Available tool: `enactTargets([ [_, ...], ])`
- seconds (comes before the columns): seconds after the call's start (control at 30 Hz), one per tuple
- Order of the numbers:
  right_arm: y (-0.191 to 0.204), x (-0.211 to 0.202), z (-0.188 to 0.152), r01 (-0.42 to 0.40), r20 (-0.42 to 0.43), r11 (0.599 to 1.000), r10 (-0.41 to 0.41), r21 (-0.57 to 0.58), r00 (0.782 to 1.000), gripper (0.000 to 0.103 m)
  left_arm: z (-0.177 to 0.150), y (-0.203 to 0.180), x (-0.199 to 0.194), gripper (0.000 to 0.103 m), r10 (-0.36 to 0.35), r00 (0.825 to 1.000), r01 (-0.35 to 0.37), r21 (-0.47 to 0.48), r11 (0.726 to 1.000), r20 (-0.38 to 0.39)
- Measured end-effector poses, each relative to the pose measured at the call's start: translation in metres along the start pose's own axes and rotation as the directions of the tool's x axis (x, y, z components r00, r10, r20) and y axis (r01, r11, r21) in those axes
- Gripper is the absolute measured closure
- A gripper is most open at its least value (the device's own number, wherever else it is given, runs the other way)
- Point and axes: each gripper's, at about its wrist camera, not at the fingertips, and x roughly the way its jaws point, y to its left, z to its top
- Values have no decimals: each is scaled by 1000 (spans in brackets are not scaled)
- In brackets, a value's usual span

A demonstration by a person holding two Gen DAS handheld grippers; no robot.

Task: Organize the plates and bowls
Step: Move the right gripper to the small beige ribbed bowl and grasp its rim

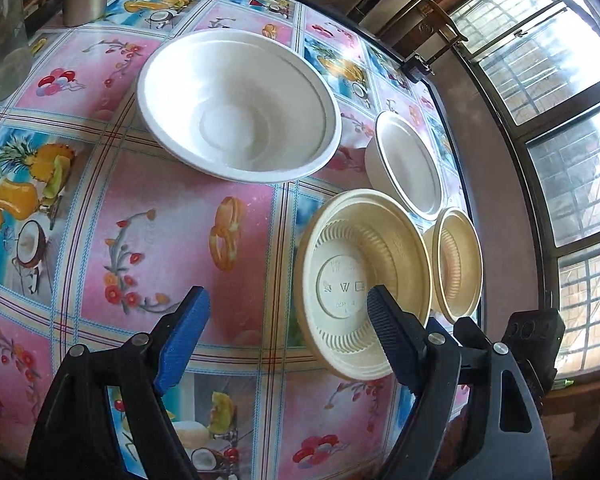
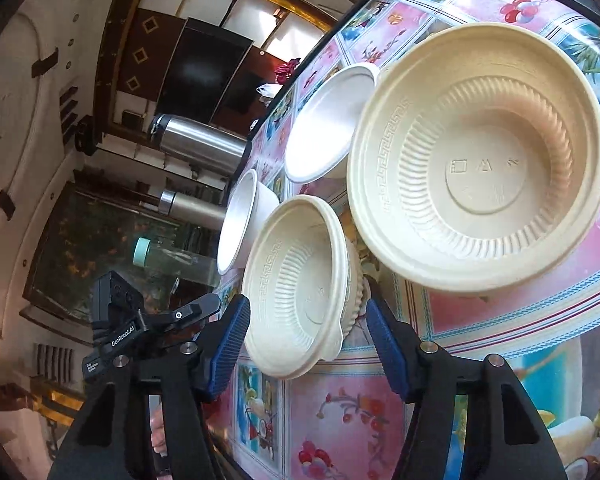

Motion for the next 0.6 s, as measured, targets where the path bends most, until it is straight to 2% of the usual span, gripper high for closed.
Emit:
enactTargets([
  [0.1, 0, 5, 2, 30, 1, 1000, -30, 8, 1000, 44, 4, -3, 5, 22, -23, 1000, 22, -7, 1000, -18],
  [0.17, 0, 8, 2, 34, -11, 999, -34, 12, 999, 51, 4, -4, 7, 22, -25, 1000, 25, -4, 1000, -16],
  [0.43, -3, 15, -1, 78, 3, 997, -78, 17, 997, 53, -2, -8, 6, 23, -36, 998, 36, 7, 999, 45],
  [0.5, -5, 15, -2, 78, 2, 997, -78, 22, 997, 56, -3, -12, 6, 38, -37, 998, 35, 25, 999, 58],
  [0.53, -5, 16, -2, 79, 1, 997, -79, 24, 997, 56, -3, -16, 8, 42, -35, 998, 33, 41, 999, 50],
  [0.6, -6, 16, -3, 80, 0, 996, -80, 23, 997, 59, -5, -20, 17, 57, -40, 999, 39, 57, 998, 18],
])
